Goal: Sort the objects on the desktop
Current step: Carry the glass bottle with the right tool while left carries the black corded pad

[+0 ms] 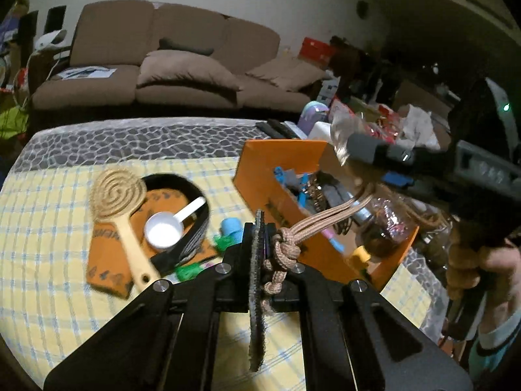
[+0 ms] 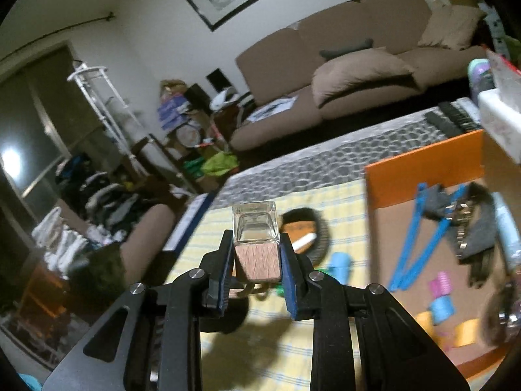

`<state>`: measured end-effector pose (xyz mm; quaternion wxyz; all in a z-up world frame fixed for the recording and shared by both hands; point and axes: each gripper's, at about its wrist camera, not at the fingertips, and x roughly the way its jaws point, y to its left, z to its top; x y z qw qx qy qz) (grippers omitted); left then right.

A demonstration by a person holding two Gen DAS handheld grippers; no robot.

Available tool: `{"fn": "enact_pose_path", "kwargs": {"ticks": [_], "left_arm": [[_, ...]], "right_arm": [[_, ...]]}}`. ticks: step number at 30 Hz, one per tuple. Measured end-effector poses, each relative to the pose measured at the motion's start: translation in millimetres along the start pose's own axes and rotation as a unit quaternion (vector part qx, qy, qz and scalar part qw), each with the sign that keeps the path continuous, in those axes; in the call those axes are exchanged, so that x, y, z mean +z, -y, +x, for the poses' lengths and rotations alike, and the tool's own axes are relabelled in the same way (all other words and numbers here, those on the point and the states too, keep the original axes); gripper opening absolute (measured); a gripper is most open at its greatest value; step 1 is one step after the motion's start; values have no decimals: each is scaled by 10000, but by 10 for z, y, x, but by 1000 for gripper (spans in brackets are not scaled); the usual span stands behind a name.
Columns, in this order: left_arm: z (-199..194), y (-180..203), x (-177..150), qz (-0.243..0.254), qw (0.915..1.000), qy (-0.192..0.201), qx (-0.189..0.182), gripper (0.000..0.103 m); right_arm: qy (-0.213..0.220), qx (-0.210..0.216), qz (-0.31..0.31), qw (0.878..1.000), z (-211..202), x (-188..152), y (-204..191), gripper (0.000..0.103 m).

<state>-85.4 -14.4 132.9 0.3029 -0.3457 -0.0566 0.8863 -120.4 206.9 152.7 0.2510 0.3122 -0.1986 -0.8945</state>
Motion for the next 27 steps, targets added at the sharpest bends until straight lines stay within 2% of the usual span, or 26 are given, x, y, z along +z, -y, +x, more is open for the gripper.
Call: {"fn": "enact_pose_path", "kwargs": {"ticks": [7,15,19,23,27], "left_arm": [[502,398,355,524,9976,-453,-17,5],[1246,793,620,1033,9880,-1143,98,5],[1664,966,742,1409,9770,-1574,284,5],[2035,1039,786,1532,9671,-1981,451,5],[2330,1046,766,1530,9595,-2288,592,5]], "right_arm": [[-79,-428,394,9983,-89,-2,495,26],[-372,-941,773,9919,-46,165,1107,26],[-802,-1022,836,9880,99,252,1347,26],[-1412,-1221,836,9789,330,372,1581,26],[-1826,-1448,1011,9672,478,392,1887,26]]}}
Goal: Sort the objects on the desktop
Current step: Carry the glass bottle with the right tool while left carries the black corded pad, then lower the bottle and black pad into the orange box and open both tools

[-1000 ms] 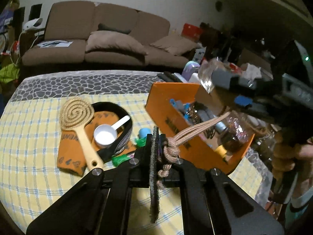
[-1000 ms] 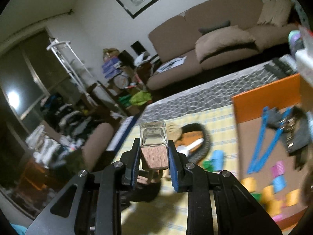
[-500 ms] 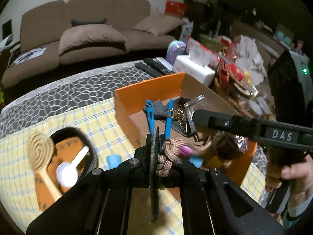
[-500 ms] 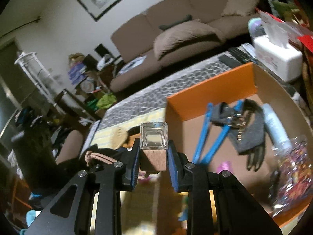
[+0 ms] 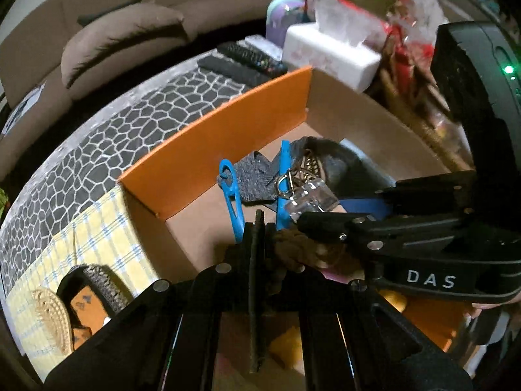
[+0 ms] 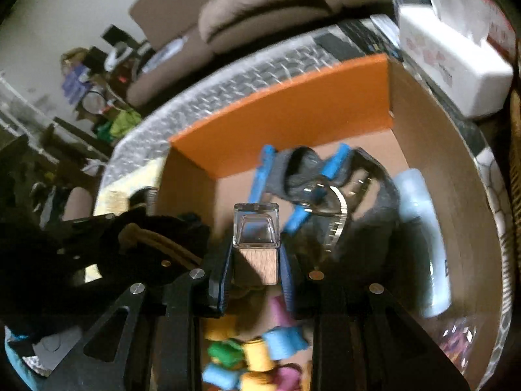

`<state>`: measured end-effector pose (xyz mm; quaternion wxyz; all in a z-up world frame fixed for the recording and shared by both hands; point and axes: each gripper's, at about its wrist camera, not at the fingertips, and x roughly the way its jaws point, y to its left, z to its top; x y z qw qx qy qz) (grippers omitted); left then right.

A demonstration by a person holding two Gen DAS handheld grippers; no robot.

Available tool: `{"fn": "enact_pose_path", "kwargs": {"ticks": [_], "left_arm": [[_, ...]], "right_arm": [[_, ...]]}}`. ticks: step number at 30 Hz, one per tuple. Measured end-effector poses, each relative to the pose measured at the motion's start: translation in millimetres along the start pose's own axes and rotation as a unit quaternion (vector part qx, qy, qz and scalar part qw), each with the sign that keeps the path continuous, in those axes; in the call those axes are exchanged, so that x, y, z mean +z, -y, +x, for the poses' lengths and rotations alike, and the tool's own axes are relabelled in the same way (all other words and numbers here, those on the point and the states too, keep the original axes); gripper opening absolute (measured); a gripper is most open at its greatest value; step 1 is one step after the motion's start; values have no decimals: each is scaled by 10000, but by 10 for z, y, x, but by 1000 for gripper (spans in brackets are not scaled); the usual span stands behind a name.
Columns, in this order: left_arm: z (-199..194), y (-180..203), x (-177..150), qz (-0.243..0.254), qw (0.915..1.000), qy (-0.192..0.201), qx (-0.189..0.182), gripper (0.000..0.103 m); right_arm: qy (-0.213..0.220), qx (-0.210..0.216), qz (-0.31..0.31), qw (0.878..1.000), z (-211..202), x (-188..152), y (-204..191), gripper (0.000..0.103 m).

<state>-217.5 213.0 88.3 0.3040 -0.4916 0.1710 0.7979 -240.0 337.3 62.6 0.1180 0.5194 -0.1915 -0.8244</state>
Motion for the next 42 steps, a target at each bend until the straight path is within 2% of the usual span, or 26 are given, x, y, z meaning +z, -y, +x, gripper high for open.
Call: {"fn": "enact_pose_path", "kwargs": {"ticks": [4,9,11,15,17,18,19,23,24,25,28,34,39,42], "left_arm": [[226,69,80,123,9994,-277,141,5],[448,88,98,264,9967,-564,515,5],[515,83,101,318,9954,-606,673,6],[575,37,97,223,9956,-567,713,6],[569,16,109,151,9959,-528,713,10],[557,2,112,114,9960,-515,725,18],[535,-19,113,67,9961,-496,733,27],[411,-58,125,5,9972,-388,636,45],[368,-65,123,-38,9976,-363,583,56],[321,-65,116,-78,9983,-327,484,58],[150,-68,86,-235,9990,-241,310,58],[-276,-86,30,-403,9991,47,140,61],[-577,-141,-91,-532,9982,182,190,63],[-714,-157,-201,-567,9979,200,223,68]], "right_arm": [[-283,-255,127,9992,128,52,190,26],[-500,-482,92,9975,227,68,259,26],[-530,-496,97,9973,251,82,263,26],[-592,-717,3,9957,269,92,249,26],[-588,-714,40,9957,257,87,273,26],[-584,-698,77,9958,253,84,266,27],[-573,-677,135,9960,243,80,287,27],[-457,-548,382,9967,163,53,378,28],[-410,-494,465,9969,130,49,399,30],[-354,-444,535,9970,91,45,415,36],[-129,-212,743,9969,-59,30,463,52],[-121,-345,660,9971,-183,8,329,53],[-100,-540,369,9978,-316,-28,89,59],[-138,-659,185,9976,-363,-91,-47,63]]}}
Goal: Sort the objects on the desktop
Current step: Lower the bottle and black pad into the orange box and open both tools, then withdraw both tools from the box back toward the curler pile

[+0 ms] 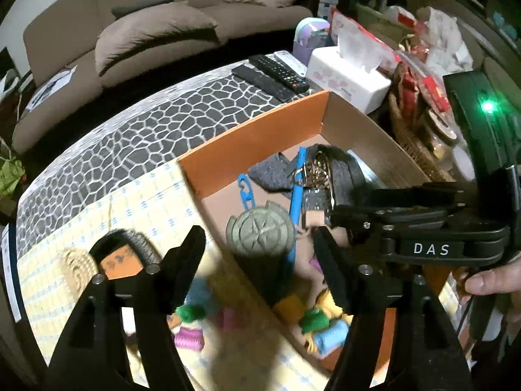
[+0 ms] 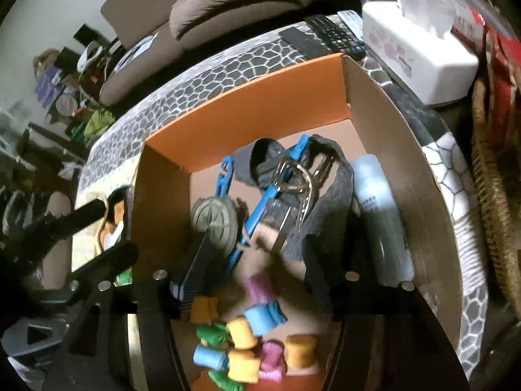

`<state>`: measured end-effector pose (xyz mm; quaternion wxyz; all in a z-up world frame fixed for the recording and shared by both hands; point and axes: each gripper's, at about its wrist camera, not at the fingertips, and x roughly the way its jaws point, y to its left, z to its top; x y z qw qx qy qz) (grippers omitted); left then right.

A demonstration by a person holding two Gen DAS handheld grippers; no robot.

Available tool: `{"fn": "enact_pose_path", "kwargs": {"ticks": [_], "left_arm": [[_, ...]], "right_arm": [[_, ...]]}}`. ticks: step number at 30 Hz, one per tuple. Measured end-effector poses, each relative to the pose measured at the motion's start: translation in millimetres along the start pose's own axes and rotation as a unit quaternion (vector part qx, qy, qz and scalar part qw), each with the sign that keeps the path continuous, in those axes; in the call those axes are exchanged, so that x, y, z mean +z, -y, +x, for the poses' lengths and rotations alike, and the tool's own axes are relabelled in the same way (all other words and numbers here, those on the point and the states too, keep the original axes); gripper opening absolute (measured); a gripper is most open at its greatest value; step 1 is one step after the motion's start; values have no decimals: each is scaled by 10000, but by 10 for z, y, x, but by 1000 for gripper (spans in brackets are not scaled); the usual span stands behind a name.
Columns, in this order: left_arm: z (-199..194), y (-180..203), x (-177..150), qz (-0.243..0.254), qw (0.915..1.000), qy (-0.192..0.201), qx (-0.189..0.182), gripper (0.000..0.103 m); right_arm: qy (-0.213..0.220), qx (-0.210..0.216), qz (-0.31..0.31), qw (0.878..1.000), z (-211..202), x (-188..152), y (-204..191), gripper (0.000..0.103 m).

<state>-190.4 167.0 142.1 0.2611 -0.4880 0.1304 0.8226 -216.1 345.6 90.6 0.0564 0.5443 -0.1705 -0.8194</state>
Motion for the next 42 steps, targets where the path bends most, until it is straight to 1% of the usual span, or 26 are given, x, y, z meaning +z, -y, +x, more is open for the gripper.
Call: {"fn": "enact_pose_path", "kwargs": {"ticks": [3,11,14,17,19,20,21,22,24,32,39,42], "left_arm": [[-124,-11,-103,-39,10000,17,29,71],[-369,65,-315,-132,9999,10,27,74],[-436,89,-392,-187,9998,8,17,78],[-513,111,-480,-194,9998,50,28,87],[-566,113,-539,-237,9997,83,35,96],[-583,110,-565,-259,9996,89,20,98],[-611,105,-603,-299,9995,96,5,103],[-631,97,-631,-330,9994,98,-7,103],[-678,80,-708,-400,9991,100,-23,103],[-894,-18,-1020,-679,9976,113,-95,103],[-1148,-127,-1274,-914,9956,217,-57,103],[-1273,-164,-1407,-1019,9943,287,-145,103]], "right_arm": [[-1,-145,-167,9998,-64,-87,-115,65],[-8,-470,-448,9979,-230,-331,-289,74],[8,-603,-523,9968,-298,-428,-340,79],[40,-691,-627,9956,-360,-498,-386,81],[74,-760,-689,9947,-411,-559,-429,84],[96,-782,-718,9943,-430,-586,-449,85],[124,-813,-747,9938,-459,-616,-474,89],[149,-836,-767,9934,-479,-641,-491,95],[208,-849,-818,9928,-532,-694,-532,102],[329,-872,-1062,9900,-701,-943,-755,102],[421,-869,-1162,9885,-856,-1146,-941,102],[497,-863,-1202,9877,-914,-1232,-1018,102]]}}
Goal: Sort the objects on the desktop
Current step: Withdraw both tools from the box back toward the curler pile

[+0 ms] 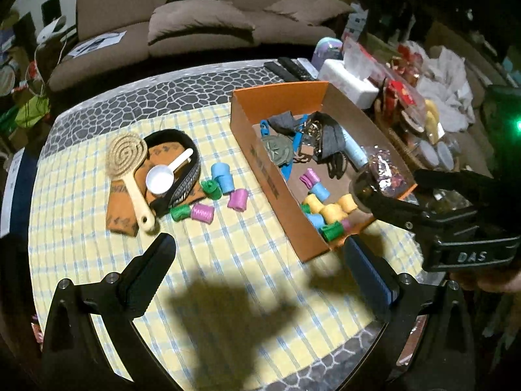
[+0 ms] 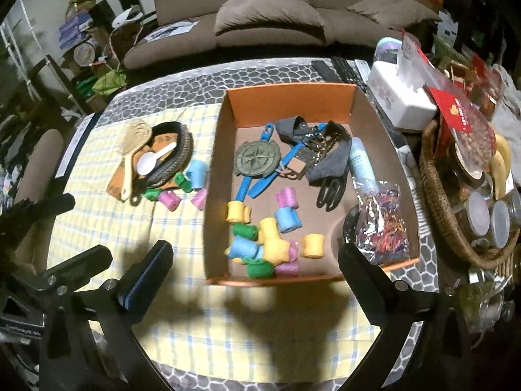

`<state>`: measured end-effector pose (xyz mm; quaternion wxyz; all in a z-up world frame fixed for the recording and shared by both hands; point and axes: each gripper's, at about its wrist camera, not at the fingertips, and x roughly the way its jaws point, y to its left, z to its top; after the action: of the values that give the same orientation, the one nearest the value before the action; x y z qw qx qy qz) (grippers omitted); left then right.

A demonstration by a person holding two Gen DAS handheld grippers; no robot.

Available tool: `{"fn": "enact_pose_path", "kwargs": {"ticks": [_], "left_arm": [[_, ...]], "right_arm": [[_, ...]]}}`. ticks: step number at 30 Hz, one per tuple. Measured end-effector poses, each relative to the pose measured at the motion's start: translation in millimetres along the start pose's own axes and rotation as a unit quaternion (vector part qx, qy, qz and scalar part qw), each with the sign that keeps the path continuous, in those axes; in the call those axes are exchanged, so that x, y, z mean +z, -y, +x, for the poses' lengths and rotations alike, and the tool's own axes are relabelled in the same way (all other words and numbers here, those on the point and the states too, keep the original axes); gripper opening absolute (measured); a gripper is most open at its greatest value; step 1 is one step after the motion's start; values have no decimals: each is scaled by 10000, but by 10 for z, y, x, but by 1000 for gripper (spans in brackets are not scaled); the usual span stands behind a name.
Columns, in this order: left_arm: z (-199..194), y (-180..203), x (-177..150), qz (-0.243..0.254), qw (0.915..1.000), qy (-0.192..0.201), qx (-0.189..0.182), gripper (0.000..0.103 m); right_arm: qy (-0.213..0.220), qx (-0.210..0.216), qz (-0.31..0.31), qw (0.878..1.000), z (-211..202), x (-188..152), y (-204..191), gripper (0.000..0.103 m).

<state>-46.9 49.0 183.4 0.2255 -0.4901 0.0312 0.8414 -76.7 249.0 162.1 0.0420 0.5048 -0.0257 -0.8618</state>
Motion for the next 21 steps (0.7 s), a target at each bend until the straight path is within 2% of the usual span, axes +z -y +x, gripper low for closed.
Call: {"fn": "enact_pose_path", "kwargs": {"ticks": [10,17,21], "left_arm": [[-254,-460,-377,-483,9987,166,-51,103],[-298,-1102,-656,-825,9955,227,412,103],[-253,-1425,-781,-1074,9925,245,523,103]], "right_arm": [[127,15,-324,9994,-119,-193,-487,102],[169,236,-605,9977,-9,-267,-936,102],[237,380,-773,9960,131,-295,-1188,102]]}}
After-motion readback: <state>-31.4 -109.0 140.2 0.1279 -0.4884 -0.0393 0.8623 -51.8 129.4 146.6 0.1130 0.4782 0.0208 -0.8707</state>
